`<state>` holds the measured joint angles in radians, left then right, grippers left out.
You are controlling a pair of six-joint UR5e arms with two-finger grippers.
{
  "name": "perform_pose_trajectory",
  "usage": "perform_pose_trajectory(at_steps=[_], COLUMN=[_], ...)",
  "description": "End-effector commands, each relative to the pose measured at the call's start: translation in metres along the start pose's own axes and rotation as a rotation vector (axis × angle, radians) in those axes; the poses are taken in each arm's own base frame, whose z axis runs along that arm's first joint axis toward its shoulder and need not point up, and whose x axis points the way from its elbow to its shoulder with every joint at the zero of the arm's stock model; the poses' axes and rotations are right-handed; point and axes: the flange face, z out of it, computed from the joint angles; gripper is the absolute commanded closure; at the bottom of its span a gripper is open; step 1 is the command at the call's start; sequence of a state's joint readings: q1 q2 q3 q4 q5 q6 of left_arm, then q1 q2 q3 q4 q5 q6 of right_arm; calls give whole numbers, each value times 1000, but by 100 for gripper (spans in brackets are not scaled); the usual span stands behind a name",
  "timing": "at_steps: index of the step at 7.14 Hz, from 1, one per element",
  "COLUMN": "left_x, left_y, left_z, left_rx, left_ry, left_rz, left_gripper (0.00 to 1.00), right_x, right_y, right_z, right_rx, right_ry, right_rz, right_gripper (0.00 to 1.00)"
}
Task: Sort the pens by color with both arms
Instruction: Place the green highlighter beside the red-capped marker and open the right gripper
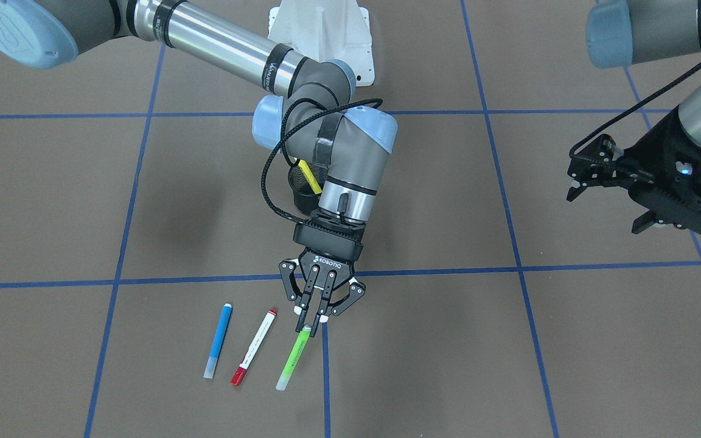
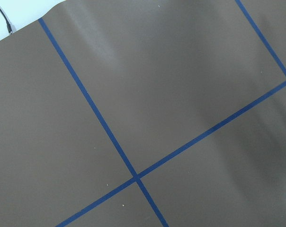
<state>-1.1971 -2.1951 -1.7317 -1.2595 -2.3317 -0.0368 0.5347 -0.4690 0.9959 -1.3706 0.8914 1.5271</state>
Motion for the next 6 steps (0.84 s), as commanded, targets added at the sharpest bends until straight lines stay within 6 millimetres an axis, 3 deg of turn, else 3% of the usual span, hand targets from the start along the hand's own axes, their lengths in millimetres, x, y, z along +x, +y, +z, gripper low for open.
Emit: perform_pose_trajectory(at_steps=[1, 2, 3, 5, 6], left_x=[1, 2, 2, 4, 5], left_y=[-1, -2, -2, -1, -2], left_z=[8, 8, 7, 7, 6], left_rx=[-11, -7, -6, -5, -3], left_ry=[4, 4, 4, 5, 5], left_rz=[2, 4, 5, 8, 10], left_gripper=[0, 0, 0, 0, 0], right_x=[14, 36, 40, 42, 42], right_y=[37, 61, 65, 74, 72], right_z=[2, 12, 14, 11, 10], right_rx=[35, 62, 66, 79, 77], right_ry=[-41, -88, -91, -95, -98], right_rz=[37, 67, 67, 62, 68], right_gripper=[100, 93, 74, 17, 3])
